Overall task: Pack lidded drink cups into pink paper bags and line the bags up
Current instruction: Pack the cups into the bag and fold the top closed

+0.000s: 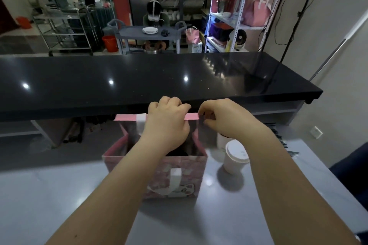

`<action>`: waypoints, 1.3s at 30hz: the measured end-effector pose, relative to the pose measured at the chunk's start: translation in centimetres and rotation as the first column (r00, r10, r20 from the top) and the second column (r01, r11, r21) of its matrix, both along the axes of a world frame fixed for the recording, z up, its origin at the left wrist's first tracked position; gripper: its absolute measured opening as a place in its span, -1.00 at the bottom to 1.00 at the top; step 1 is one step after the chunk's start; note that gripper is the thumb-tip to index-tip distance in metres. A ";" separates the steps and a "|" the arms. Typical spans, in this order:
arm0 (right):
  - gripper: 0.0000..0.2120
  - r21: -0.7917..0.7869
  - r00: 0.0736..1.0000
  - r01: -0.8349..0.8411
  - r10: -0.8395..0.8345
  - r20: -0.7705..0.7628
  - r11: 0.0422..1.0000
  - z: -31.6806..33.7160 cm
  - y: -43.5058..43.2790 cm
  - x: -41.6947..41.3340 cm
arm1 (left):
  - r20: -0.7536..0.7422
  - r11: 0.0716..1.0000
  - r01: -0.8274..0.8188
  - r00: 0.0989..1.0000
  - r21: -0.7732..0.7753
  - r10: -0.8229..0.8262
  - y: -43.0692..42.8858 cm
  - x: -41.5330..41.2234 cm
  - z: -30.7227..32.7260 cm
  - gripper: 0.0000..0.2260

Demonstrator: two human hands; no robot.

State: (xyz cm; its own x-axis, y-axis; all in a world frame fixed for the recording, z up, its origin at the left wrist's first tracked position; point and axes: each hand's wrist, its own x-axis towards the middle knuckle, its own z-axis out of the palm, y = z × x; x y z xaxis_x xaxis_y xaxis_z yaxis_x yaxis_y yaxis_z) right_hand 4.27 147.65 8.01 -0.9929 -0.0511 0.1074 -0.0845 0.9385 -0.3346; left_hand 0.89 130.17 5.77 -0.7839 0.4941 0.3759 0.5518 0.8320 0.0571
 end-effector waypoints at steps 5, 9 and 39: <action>-0.74 0.010 0.998 0.052 -0.051 -0.023 0.999 -0.6 7.7 3.2 | 0.036 0.997 0.073 0.997 -0.009 -0.072 8.5 1.8 -1.2 -0.65; -0.75 0.023 0.992 0.125 -0.125 -0.027 0.992 -2.4 14.8 6.5 | 0.086 0.990 0.144 0.986 -0.003 -0.143 15.4 3.9 -2.8 -0.66; -0.66 0.022 0.928 0.233 -0.229 0.293 0.972 -25.6 27.5 13.2 | 0.621 0.996 0.083 0.782 -0.021 -0.052 26.4 13.4 -21.0 -0.71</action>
State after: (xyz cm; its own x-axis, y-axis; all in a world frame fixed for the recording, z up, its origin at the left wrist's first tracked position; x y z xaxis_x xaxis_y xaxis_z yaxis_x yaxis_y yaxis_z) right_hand 17.47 175.10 -17.63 -0.9647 0.1826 -0.1897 0.2370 0.9159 -0.3239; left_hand 14.28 156.55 -15.24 -0.8040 0.5590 -0.2030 0.4656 0.8040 0.3698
